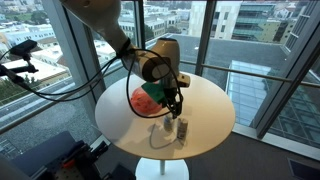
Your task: Put the white bowl into the carrier bag
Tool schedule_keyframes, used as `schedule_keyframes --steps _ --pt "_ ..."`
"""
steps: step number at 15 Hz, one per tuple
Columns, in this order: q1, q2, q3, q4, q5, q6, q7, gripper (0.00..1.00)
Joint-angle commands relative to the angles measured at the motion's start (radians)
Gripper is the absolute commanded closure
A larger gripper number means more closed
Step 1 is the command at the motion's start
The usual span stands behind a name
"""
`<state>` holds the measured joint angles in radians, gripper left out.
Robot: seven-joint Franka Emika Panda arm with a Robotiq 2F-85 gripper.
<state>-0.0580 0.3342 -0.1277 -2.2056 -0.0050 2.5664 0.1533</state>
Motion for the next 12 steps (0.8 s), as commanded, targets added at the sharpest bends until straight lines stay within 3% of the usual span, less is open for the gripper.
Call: schedule_keyframes --steps 1,4,5,7,12 --pt "0.005 0.035 -0.010 0.035 -0.024 0.007 0.017 0.00" --pt "0.007 0.049 -0.011 0.042 -0.026 0.008 0.018 0.00" --pt "0.007 0.052 -0.011 0.043 -0.025 0.009 0.019 0.25" --pt "0.009 0.052 -0.012 0.043 -0.024 0.009 0.021 0.34" --pt "0.015 -0.013 -0.005 0.019 -0.015 -0.022 0.023 0.75"
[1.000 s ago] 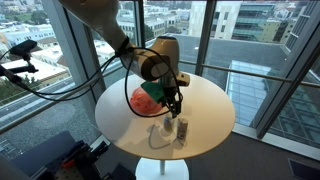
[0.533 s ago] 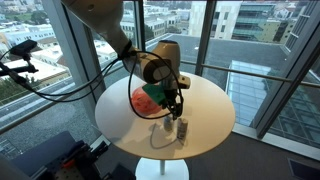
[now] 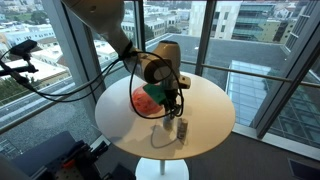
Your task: Put the white bowl into the carrier bag
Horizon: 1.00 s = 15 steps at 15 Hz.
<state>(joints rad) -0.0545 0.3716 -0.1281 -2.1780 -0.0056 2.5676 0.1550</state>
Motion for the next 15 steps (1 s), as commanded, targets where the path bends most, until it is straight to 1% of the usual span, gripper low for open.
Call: schedule_keyframes --steps 1,9,15 --pt "0.016 -0.067 -0.004 -0.015 -0.017 -0.032 0.026 0.81" --pt "0.058 -0.247 0.050 -0.039 -0.011 -0.205 0.035 0.81" --pt "0.104 -0.325 0.115 -0.035 -0.014 -0.280 0.084 0.81"
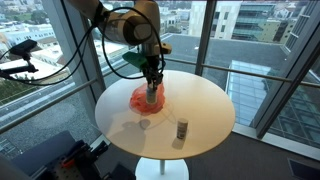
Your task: Put the white bowl into the carrier bag
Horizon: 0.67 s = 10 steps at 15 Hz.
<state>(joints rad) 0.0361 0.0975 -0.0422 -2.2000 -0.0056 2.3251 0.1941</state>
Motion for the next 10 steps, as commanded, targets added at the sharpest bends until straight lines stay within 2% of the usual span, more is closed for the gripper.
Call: schedule_keyframes --steps 1,10 --pt "0.021 -0.055 0.041 -0.010 -0.013 -0.042 0.054 0.81" --pt "0.069 -0.028 0.111 0.050 0.012 -0.032 0.122 0.81"
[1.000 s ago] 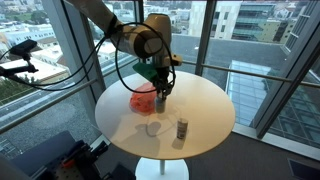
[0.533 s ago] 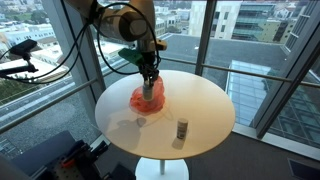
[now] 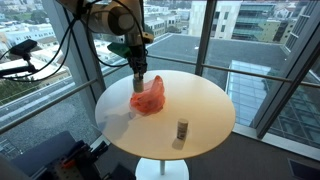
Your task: Put the white bowl into the carrier bag
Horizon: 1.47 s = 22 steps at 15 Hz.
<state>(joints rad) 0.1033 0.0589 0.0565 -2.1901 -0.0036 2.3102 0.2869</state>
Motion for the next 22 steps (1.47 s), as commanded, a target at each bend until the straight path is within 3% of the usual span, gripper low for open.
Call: schedule_keyframes --steps 1,15,22 --pt "0.003 0.018 0.013 0.054 0.008 -0.021 0.038 0.81" --pt "0.010 0.204 -0.009 0.255 -0.006 -0.027 0.117 0.81" --pt "0.014 0.309 -0.052 0.337 -0.020 -0.035 0.154 0.81"
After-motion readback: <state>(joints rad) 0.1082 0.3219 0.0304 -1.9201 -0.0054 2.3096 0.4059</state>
